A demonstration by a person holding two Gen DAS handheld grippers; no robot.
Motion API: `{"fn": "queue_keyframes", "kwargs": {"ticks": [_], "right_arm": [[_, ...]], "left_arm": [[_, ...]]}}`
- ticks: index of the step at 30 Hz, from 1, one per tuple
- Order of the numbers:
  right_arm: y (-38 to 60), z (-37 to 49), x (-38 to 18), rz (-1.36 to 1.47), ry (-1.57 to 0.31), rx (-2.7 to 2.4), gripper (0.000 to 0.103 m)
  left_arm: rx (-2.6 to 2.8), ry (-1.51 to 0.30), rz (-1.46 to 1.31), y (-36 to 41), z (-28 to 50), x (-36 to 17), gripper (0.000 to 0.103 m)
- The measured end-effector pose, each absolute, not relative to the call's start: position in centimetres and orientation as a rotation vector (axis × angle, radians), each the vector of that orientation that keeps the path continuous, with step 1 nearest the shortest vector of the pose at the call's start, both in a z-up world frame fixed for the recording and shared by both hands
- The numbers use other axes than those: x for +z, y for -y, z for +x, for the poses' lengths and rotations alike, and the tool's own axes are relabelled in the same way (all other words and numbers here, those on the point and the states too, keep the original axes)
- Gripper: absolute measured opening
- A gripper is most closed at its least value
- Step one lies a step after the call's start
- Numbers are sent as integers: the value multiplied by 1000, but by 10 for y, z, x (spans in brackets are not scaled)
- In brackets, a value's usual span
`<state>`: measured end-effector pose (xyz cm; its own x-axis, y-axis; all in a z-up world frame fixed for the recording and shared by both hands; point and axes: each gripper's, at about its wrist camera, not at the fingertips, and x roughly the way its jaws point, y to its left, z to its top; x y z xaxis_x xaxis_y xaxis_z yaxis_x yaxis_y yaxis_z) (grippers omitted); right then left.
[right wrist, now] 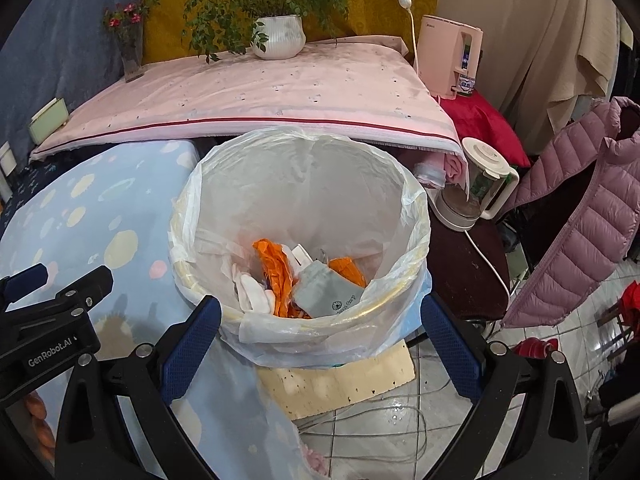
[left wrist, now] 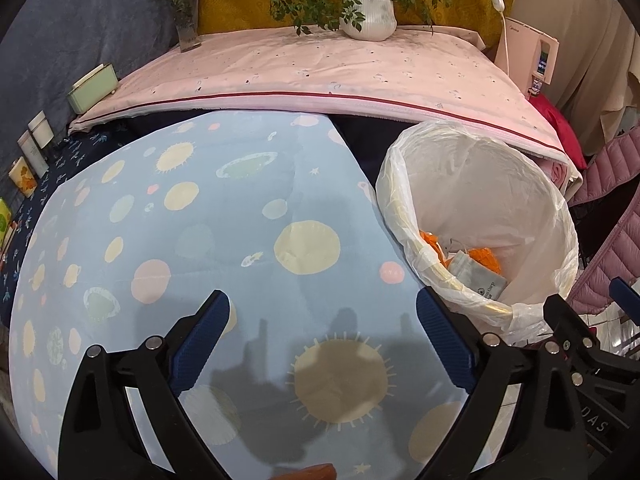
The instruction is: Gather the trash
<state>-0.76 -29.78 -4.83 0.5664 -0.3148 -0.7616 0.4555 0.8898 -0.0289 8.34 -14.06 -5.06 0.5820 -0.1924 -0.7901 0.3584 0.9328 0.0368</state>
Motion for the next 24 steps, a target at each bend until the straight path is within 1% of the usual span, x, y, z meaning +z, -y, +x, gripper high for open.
{"fn": "queue_keyframes", "kwargs": {"ticks": [24], "right_arm": [[299, -12, -58, 177, -882, -459, 96]], "left_arm": [[-328, -894, 222, 145, 78, -55, 90]]}}
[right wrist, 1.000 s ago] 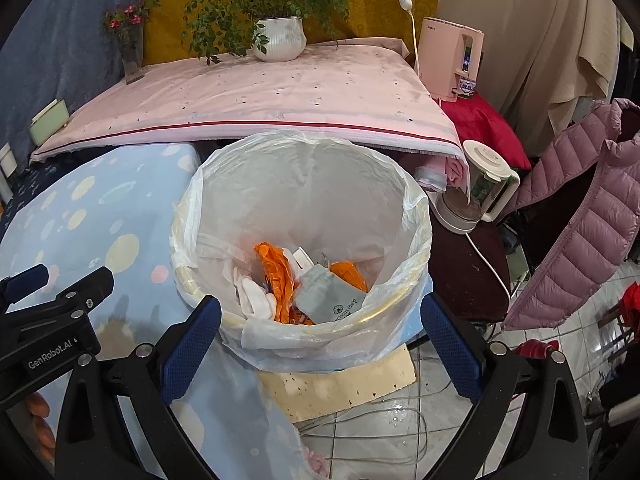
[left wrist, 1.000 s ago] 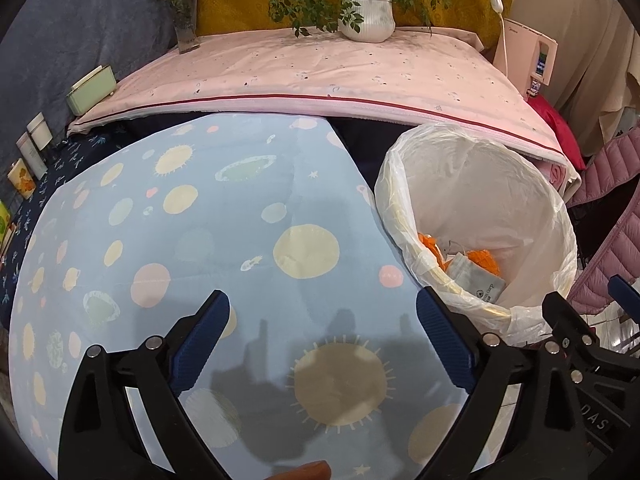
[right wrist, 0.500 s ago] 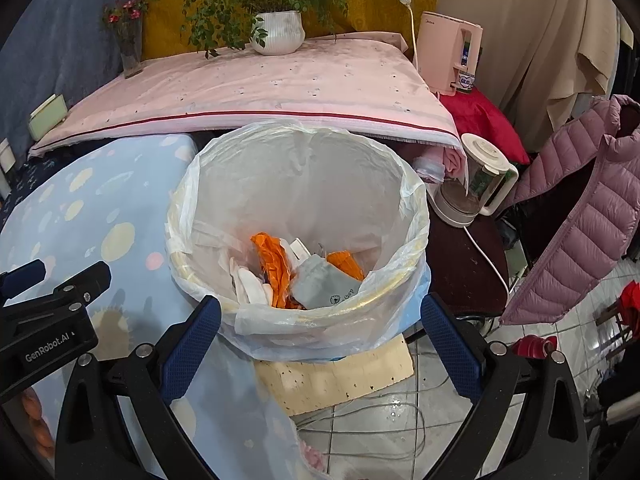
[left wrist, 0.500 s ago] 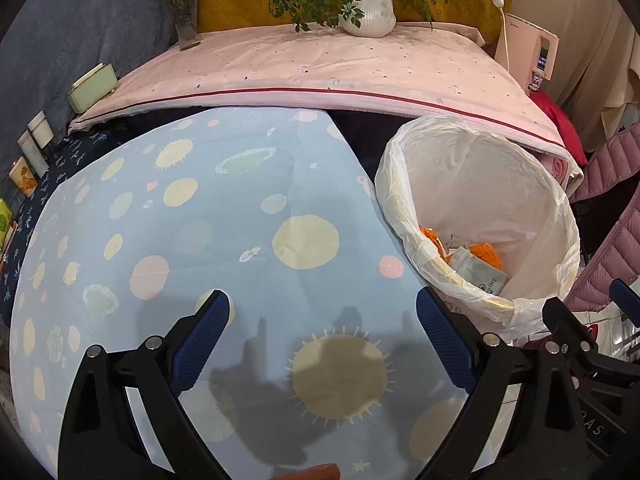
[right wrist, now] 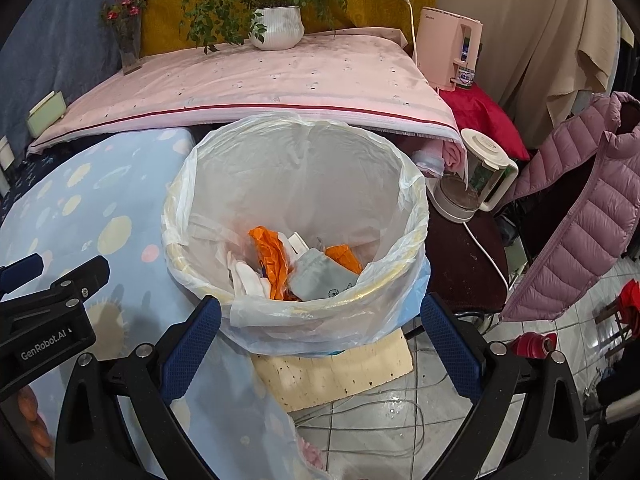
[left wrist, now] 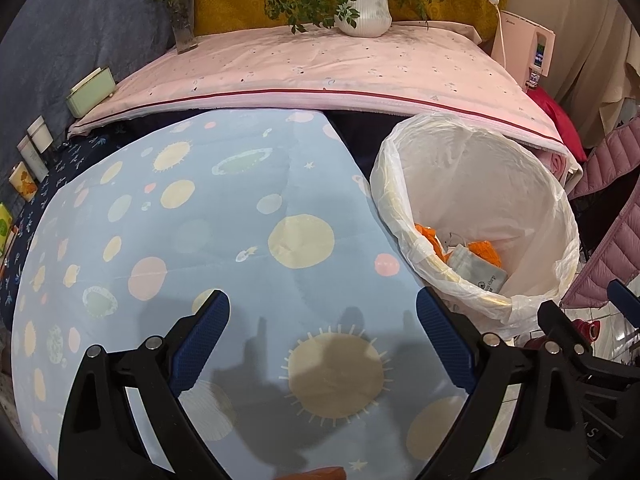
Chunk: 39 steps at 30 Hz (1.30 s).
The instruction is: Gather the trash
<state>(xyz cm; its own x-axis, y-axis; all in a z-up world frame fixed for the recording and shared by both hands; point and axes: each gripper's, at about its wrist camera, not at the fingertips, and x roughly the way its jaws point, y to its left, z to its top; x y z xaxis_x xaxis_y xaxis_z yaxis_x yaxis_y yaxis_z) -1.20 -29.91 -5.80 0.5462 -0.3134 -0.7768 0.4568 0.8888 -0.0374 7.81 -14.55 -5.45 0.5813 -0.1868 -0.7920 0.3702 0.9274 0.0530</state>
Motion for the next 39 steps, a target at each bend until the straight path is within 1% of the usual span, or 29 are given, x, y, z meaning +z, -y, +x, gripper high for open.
{"fn": "queue_keyframes", "kwargs": {"ticks": [39], "right_arm": [[304, -20, -65, 187, -887, -468, 96]], "left_arm": [[-335, -884, 243, 151, 69, -57, 90]]}}
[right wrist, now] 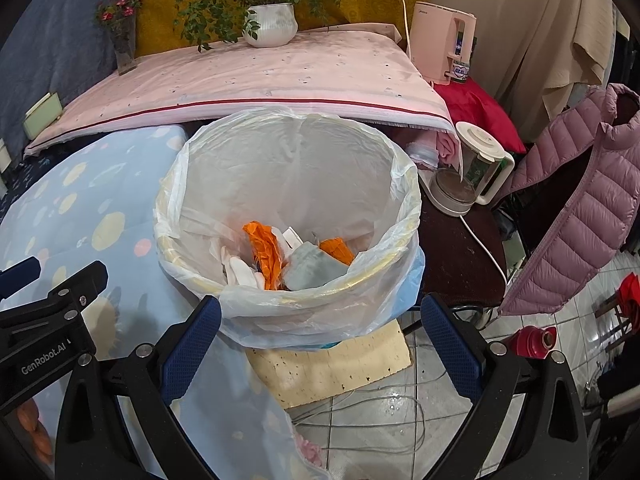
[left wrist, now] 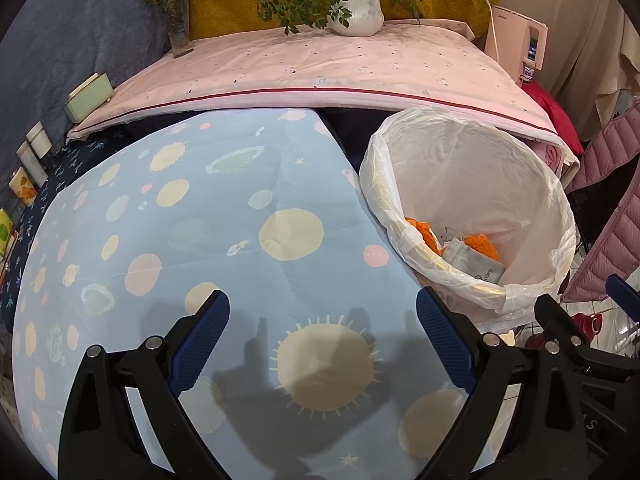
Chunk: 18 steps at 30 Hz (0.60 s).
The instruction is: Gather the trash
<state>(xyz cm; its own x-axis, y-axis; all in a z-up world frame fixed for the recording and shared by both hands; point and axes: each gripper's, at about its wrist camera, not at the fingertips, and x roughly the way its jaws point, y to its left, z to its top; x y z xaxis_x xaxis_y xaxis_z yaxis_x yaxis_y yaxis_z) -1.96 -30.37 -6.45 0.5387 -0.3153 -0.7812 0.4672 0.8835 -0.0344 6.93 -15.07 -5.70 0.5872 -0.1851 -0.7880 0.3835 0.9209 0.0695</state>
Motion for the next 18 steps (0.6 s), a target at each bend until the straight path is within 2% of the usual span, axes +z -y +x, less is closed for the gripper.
{"fn": "queue_keyframes", "kwargs": {"ticks": [18], "right_arm": [[305, -20, -65, 188, -889, -470, 96]], "left_arm": [[-339, -887, 246, 153, 67, -59, 90]]}}
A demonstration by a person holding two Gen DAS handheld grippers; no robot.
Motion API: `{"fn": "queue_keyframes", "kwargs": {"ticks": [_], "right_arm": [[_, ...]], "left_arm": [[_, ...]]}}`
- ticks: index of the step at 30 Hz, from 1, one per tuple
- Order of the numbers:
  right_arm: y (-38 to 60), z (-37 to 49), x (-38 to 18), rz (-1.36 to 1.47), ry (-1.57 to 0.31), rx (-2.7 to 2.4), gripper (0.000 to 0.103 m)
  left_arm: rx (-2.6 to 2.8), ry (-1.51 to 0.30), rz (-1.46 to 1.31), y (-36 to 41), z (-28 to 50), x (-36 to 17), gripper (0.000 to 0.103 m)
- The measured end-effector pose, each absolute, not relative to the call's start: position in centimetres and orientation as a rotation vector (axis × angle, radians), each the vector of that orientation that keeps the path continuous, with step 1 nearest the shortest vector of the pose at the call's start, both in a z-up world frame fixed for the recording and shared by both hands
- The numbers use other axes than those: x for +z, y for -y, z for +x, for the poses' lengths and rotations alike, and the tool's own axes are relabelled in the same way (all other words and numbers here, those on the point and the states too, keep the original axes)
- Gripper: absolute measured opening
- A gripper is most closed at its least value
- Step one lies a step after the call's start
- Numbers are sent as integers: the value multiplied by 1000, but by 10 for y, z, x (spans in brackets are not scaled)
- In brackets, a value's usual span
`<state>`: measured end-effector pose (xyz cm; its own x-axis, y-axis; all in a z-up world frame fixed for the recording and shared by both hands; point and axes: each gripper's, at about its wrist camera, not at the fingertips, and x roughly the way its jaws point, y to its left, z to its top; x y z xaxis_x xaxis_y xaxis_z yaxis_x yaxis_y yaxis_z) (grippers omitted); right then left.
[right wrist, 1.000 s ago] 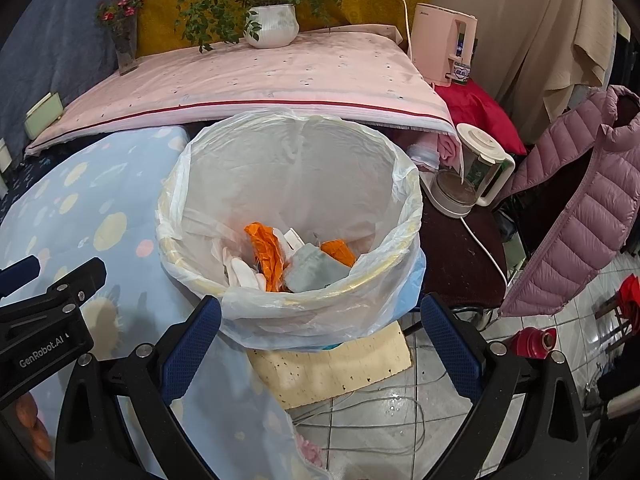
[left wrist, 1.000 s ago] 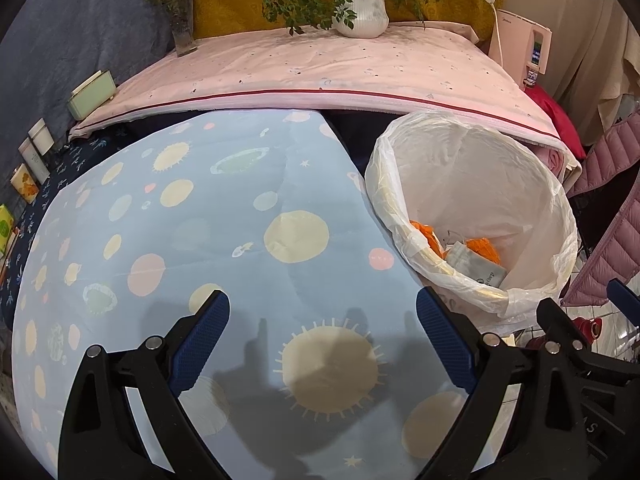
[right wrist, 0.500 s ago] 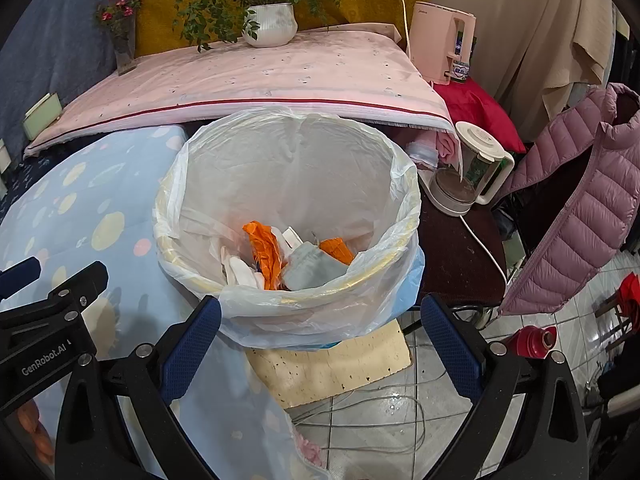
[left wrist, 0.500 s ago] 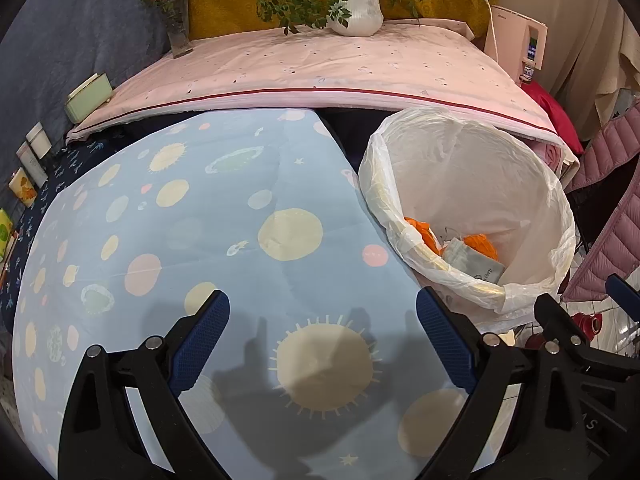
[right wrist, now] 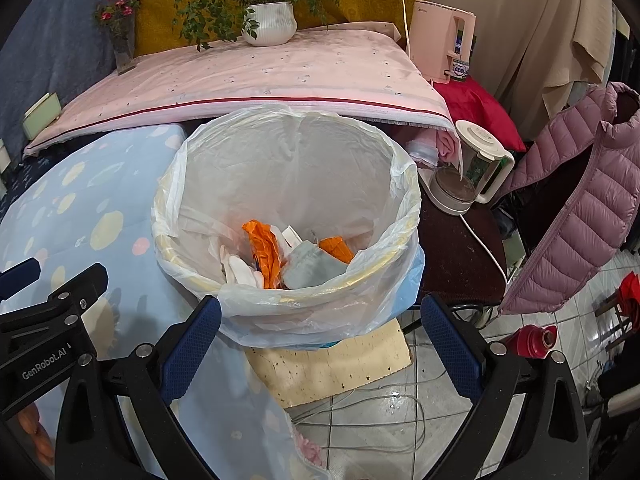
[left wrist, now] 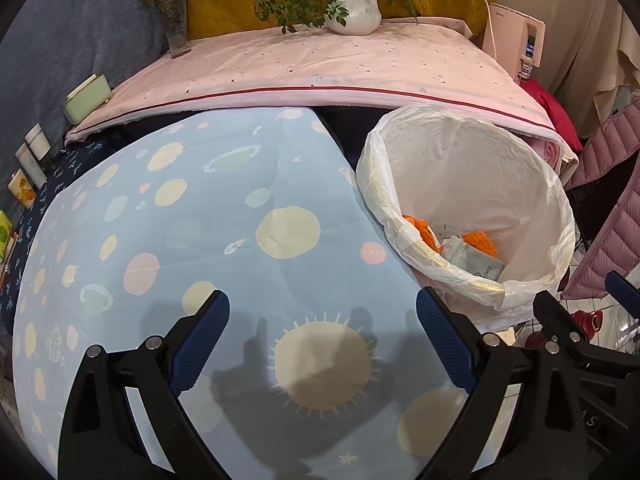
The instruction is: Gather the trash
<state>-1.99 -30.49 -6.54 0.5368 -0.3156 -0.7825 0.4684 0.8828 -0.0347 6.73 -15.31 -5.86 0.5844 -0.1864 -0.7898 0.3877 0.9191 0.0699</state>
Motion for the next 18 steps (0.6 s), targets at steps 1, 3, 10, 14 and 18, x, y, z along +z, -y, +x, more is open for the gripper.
{"fn": "queue_keyframes", "kwargs": {"ticks": [1, 3, 10, 14, 18], "right_arm": [[305, -20, -65, 189, -889, -469, 96], [305, -20, -66, 190, -889, -470, 96], [306, -20, -66, 191, -890, -471, 96], [306, -20, -67, 193, -891, -472, 96], [306, -21, -69, 195, -893, -476, 96]], "left_arm": [[-339, -887, 247, 153, 67, -59, 90], [-342, -887, 250, 153, 66, -59, 90], [-350, -886, 255, 154, 67, -60, 90], [-353, -890, 254, 154, 68, -61, 90], [-363, -888, 261, 155, 69, -63, 90]]}}
